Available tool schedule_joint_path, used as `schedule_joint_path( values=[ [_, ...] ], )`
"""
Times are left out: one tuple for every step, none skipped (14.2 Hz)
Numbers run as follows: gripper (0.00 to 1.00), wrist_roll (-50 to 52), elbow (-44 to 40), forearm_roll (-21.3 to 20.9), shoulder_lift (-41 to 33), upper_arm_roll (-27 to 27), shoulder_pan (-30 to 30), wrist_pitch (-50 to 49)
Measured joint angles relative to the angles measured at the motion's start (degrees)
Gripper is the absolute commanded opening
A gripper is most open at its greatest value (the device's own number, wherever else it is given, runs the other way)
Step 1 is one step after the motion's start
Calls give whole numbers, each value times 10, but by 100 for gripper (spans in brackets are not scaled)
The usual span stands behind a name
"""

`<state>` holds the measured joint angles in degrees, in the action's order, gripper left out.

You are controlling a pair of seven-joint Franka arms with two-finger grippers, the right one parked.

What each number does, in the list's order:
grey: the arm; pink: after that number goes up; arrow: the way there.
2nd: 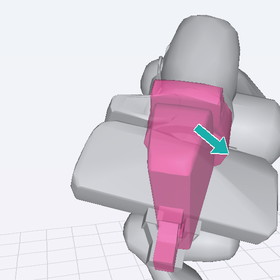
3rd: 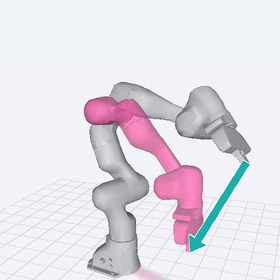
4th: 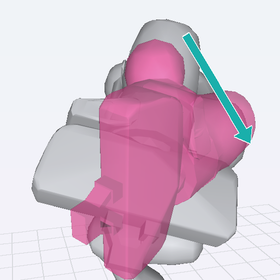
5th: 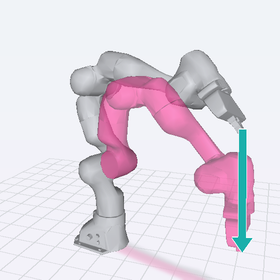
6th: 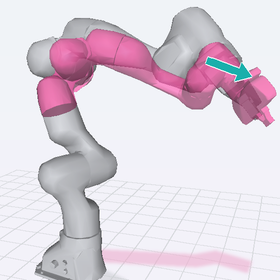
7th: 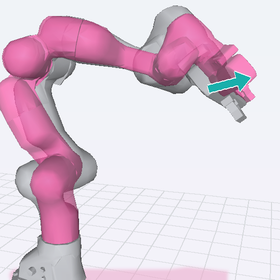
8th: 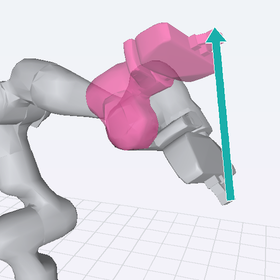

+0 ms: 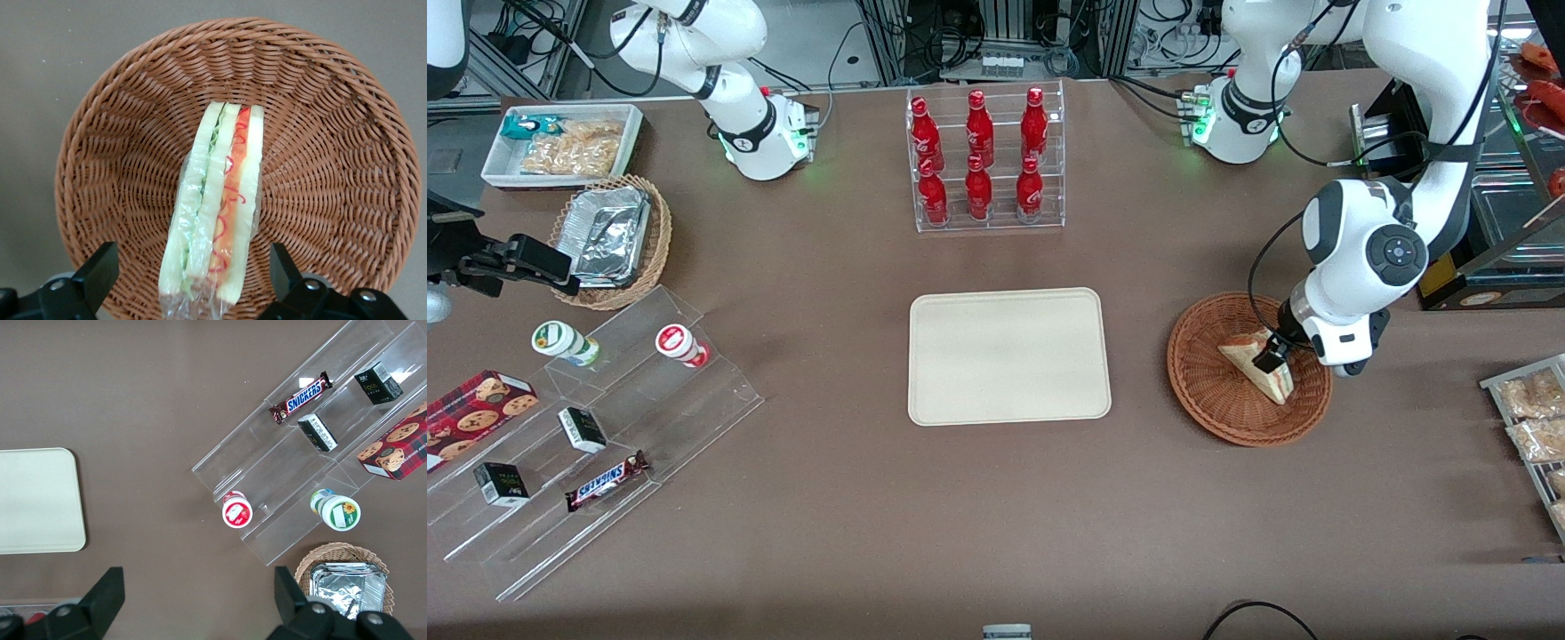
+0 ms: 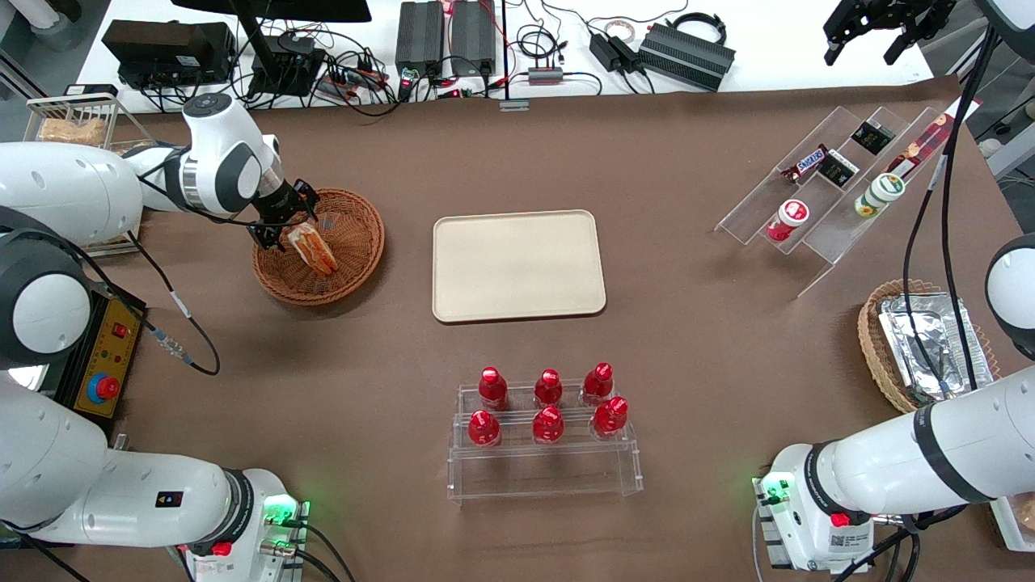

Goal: Place sandwich from basket to tray
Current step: 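Lower the left gripper and close it on the wrapped sandwich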

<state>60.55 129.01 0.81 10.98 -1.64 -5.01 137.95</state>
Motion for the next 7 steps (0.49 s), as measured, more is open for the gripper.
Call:
schedule_joint_path(
  values=[
    [100,4,2,0,6,0,-1,5],
    [100,6,3,0,13,0,-1,8],
    [86,7,3,0,20,0,-2,9],
    [50,8,3,0,27,0,-2,12],
    [15,9,3,0,31,0,-3,15],
    [7,11,3,0,33,0,-4,16],
    [5,11,3,0,33,0,-5,16]
  ],
)
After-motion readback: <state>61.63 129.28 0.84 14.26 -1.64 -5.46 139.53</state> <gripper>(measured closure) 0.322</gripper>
